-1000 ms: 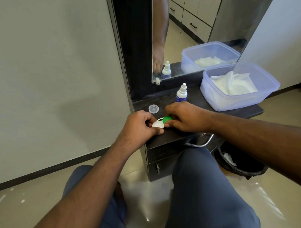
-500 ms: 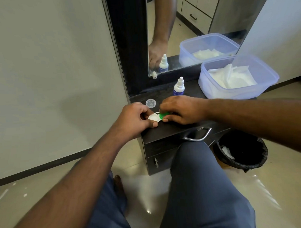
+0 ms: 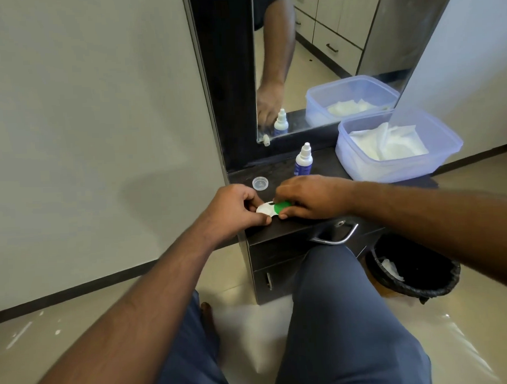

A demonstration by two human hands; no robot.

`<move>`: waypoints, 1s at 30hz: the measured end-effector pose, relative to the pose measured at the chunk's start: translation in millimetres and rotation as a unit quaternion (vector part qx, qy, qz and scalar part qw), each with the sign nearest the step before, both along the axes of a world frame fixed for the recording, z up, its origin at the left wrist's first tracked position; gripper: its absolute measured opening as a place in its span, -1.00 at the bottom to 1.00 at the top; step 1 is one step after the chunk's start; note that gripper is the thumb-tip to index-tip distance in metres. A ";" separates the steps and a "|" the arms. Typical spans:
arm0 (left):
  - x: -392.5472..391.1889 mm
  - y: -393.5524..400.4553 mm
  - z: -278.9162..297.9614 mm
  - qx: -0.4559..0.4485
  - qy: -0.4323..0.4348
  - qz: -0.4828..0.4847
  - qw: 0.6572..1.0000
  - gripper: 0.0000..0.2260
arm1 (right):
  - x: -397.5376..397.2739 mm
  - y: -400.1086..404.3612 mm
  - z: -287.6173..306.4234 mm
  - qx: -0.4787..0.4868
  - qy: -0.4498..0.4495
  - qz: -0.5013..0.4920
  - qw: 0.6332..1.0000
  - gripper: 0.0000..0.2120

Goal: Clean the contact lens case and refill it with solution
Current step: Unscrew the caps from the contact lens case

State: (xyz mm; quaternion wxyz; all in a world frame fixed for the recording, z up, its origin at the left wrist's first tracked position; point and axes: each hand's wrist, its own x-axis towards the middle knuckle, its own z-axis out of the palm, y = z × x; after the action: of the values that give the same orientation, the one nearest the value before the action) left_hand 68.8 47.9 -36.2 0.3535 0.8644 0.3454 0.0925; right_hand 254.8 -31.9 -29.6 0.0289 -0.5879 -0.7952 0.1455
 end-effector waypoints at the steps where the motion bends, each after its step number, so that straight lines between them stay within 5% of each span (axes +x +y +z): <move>1: -1.7 -3.1 -0.6 0.005 0.001 -0.001 1.000 -0.79 | -2.9 -5.2 -2.9 0.007 0.004 -0.020 1.000 -0.70; 9: -5.5 -12.3 -3.0 0.020 -0.009 -0.005 1.000 -0.78 | -20.2 -30.8 -23.3 0.085 0.205 -0.258 0.940 -0.72; 30: -3.2 -4.2 -20.4 0.067 -0.050 -0.063 0.995 -0.68 | 8.2 -6.4 -5.1 -0.010 0.128 -0.052 0.990 -0.78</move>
State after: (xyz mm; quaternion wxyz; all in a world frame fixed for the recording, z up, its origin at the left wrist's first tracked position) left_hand 65.6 43.7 -56.7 0.3167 0.9004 0.2655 0.1360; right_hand 263.0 -38.3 -34.7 0.1322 -0.6054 -0.7518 0.2255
